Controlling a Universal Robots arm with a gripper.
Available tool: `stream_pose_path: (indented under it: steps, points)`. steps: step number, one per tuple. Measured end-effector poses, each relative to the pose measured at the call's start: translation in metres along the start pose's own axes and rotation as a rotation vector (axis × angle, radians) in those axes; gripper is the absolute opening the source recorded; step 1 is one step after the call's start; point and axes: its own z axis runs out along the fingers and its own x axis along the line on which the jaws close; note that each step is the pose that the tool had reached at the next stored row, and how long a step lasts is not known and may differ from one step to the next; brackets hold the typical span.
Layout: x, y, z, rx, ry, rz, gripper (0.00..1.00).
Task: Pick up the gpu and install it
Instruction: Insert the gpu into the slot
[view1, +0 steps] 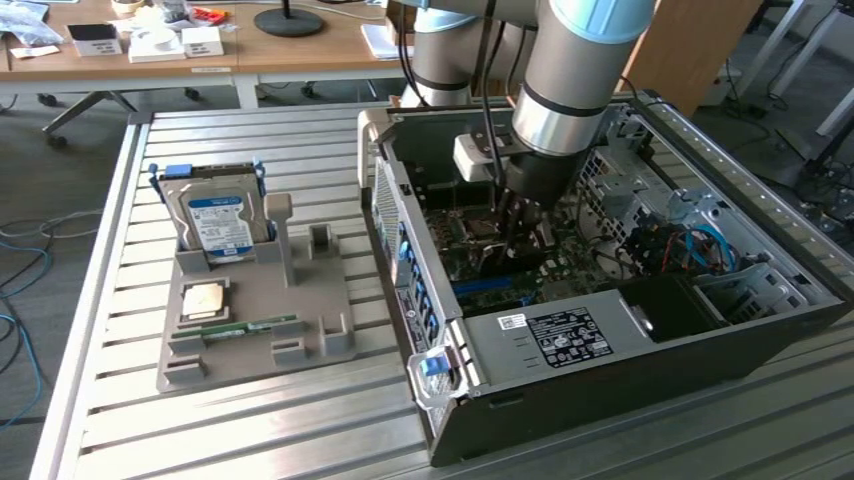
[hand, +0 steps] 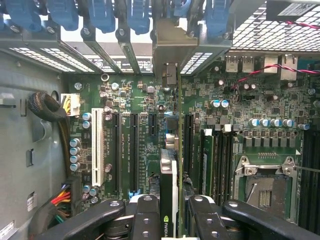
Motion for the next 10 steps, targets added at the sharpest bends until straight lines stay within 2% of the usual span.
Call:
stream_pose_path:
  steps: [10]
  points:
    - [0.0001,0.0021,0.0000,0.0002,0.0000,0.000,0.27]
